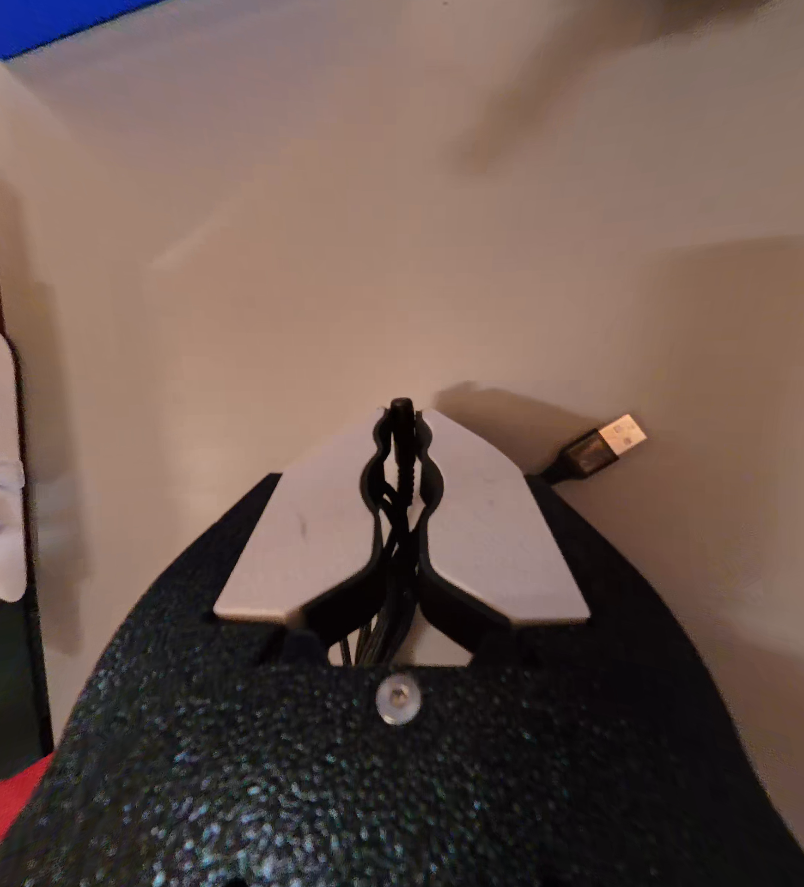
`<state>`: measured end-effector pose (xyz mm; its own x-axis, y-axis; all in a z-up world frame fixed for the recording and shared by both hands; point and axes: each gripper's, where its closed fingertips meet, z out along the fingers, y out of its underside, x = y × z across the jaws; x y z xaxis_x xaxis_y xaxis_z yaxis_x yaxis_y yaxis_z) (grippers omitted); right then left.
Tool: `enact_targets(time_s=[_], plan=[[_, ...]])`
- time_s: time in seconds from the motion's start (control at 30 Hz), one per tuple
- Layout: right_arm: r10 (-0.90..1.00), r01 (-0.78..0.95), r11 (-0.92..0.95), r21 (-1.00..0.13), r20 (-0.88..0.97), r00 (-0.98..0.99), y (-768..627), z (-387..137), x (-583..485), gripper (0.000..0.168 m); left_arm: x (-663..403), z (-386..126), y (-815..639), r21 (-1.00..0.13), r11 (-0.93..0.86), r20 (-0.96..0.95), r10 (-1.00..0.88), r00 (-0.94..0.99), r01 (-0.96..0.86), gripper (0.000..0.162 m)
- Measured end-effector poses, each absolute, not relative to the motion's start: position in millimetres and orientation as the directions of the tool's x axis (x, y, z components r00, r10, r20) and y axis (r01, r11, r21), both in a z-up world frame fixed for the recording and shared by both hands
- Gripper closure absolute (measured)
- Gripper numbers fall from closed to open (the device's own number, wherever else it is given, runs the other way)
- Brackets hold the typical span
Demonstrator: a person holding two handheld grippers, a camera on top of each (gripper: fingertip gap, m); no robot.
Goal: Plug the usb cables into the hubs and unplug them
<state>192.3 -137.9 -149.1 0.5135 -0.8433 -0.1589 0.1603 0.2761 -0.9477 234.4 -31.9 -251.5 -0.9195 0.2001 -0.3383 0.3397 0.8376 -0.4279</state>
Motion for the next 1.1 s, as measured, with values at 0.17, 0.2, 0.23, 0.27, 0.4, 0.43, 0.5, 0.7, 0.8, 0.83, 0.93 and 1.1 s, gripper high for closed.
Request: enact_targets(time_s=[0.17, 0.2, 0.23, 0.27, 0.4, 0.43, 0.5, 0.7, 0.8, 0.83, 0.93, 1.1], plan=[[-0.841, 0.160, 0.265, -0.951, -0.147, 0.520, -136, -149, 192, 0.145, 234, -264, -22, -0.409, 0.867, -0.287, 0.175, -0.942, 0.285, 0.152], [-0.841, 0.161, 0.263, -0.951, -0.144, 0.522, -135, -149, 191, 0.145, 235, -266, -21, -0.403, 0.872, -0.274, 0.175, -0.946, 0.279, 0.151], [-0.841, 0.162, 0.262, -0.951, -0.143, 0.522, -135, -149, 191, 0.145, 234, -267, -21, -0.405, 0.872, -0.263, 0.178, -0.948, 0.275, 0.150], [-0.840, 0.162, 0.262, -0.951, -0.143, 0.523, -135, -149, 191, 0.145, 233, -266, -21, -0.413, 0.869, -0.252, 0.176, -0.951, 0.271, 0.149], [-0.835, 0.157, 0.265, -0.951, -0.145, 0.530, -134, -149, 191, 0.145, 236, -264, -22, -0.402, 0.882, -0.227, 0.165, -0.960, 0.246, 0.142], [-0.835, 0.154, 0.267, -0.951, -0.148, 0.531, -134, -150, 192, 0.145, 235, -264, -22, -0.393, 0.887, -0.212, 0.169, -0.963, 0.243, 0.145], [-0.832, 0.150, 0.272, -0.951, -0.154, 0.533, -135, -150, 192, 0.145, 234, -266, -24, -0.394, 0.892, -0.163, 0.167, -0.972, 0.219, 0.146], [-0.825, 0.147, 0.278, -0.949, -0.158, 0.542, -135, -150, 192, 0.145, 231, -273, -28, -0.376, 0.907, -0.130, 0.151, -0.980, 0.189, 0.154], [-0.821, 0.142, 0.273, -0.952, -0.153, 0.551, -133, -150, 192, 0.145, 233, -271, -25, -0.357, 0.912, -0.175, 0.150, -0.973, 0.205, 0.154], [-0.821, 0.141, 0.271, -0.952, -0.152, 0.550, -132, -150, 192, 0.145, 233, -270, -24, -0.356, 0.910, -0.179, 0.158, -0.971, 0.214, 0.153], [-0.820, 0.136, 0.266, -0.954, -0.149, 0.553, -131, -151, 192, 0.145, 234, -271, -21, -0.344, 0.915, -0.182, 0.153, -0.971, 0.209, 0.153], [-0.821, 0.138, 0.260, -0.956, -0.143, 0.553, -131, -151, 192, 0.145, 235, -276, -22, -0.337, 0.919, -0.175, 0.152, -0.973, 0.204, 0.154]])
